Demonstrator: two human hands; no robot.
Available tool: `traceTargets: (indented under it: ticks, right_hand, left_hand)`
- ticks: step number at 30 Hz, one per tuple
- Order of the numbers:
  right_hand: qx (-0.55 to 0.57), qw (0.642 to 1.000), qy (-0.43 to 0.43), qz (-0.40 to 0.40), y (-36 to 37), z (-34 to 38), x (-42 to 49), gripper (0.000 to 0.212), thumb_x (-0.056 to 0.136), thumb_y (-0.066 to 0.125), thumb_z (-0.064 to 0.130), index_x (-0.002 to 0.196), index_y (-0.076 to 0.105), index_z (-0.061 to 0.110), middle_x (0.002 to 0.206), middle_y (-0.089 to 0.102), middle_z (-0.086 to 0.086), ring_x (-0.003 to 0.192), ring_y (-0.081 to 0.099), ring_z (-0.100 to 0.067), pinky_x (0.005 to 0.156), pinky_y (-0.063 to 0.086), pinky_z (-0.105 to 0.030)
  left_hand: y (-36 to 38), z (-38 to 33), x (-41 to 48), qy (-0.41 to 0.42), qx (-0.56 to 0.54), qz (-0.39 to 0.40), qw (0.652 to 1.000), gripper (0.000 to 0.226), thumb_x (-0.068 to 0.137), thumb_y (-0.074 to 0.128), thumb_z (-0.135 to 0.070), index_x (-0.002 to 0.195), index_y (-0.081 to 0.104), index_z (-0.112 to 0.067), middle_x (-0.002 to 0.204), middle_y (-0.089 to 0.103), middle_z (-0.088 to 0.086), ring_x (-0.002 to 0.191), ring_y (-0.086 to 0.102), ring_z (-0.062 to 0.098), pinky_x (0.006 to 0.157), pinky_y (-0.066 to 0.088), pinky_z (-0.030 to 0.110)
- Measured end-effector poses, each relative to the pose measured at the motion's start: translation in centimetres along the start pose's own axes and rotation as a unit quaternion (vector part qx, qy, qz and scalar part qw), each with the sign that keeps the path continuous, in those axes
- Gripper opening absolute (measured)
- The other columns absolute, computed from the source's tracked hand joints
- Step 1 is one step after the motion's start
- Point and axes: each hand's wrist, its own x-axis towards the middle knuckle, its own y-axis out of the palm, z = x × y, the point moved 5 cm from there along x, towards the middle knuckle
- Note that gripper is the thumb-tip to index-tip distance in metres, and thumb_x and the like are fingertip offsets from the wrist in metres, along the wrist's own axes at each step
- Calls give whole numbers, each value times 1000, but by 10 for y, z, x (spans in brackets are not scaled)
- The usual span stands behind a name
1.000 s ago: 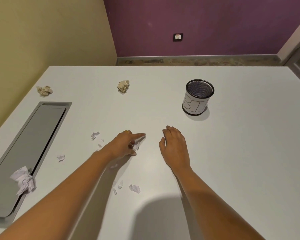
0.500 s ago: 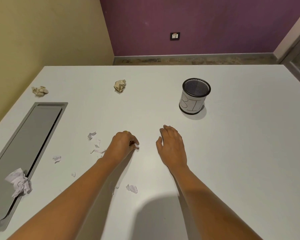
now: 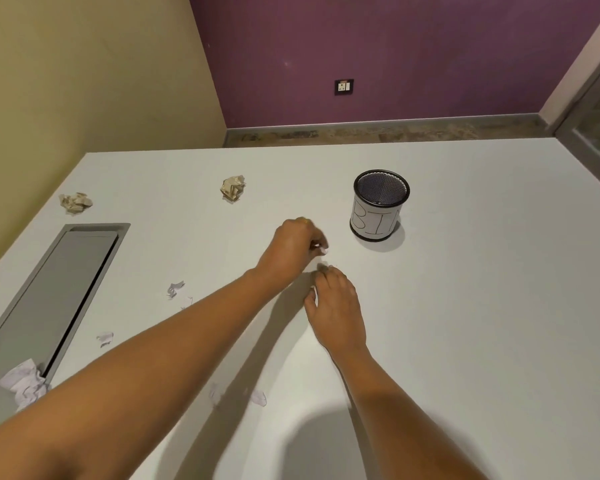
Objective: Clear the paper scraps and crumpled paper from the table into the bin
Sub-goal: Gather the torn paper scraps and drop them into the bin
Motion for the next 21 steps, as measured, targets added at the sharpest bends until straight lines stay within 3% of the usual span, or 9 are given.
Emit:
traceTargets:
  ticks: [4, 8, 10, 15, 19, 21]
  right_hand:
    - [-16, 1000, -10, 7, -1, 2, 1, 31, 78, 64, 7, 108, 66, -2, 114, 68, -16, 112, 62, -30, 96, 52, -40]
    - [-4, 1000, -14, 14, -1, 2, 3, 30, 85, 55, 9, 110, 64, -2, 118, 65, -18, 114, 59, -33, 97, 50, -39]
    - [2, 1000, -13, -1, -4, 1, 2, 27, 81, 55, 7, 104, 65, -2, 108, 68, -17, 105, 62, -33, 91, 53, -37]
    - [36, 999, 11, -21, -7, 1, 2, 27, 75, 62, 7, 102, 67, 3, 104, 71, -12, 100, 66, -28, 86, 56, -34]
    - [13, 1000, -11, -4, -6, 1, 2, 21, 75, 53, 4, 91, 65, -1, 94, 68, -17, 92, 64, -33, 78, 53, -35]
    - [7, 1000, -18, 0, -5, 1, 1, 24, 79, 51, 5, 98, 65, -2, 102, 68, -17, 99, 62, -33, 84, 53, -37]
  left_hand:
    - [0, -32, 39, 27, -1, -21, 999, 19, 83, 66, -13, 100, 71, -8, 104, 68, 13, 95, 62, 25, 83, 45, 26]
    - [0, -59, 76, 52, 6, -33, 998, 21, 85, 63, -12, 105, 70, -11, 110, 67, 12, 101, 60, 25, 86, 45, 28]
    - [0, -67, 92, 45, 7, -37, 998, 22, 86, 61, -9, 106, 70, -10, 110, 67, 13, 102, 61, 26, 85, 45, 28]
    - [10, -71, 106, 37, 51, -9, 998, 29, 87, 57, -5, 115, 64, -7, 113, 65, 19, 104, 60, 34, 85, 47, 34]
    - [11, -64, 102, 48, 60, -30, 997, 32, 87, 54, -1, 118, 61, -5, 113, 65, 20, 106, 58, 36, 86, 46, 38]
    - [10, -61, 98, 52, 47, -39, 997, 35, 88, 53, -1, 122, 58, -7, 114, 65, 20, 107, 57, 36, 88, 45, 39]
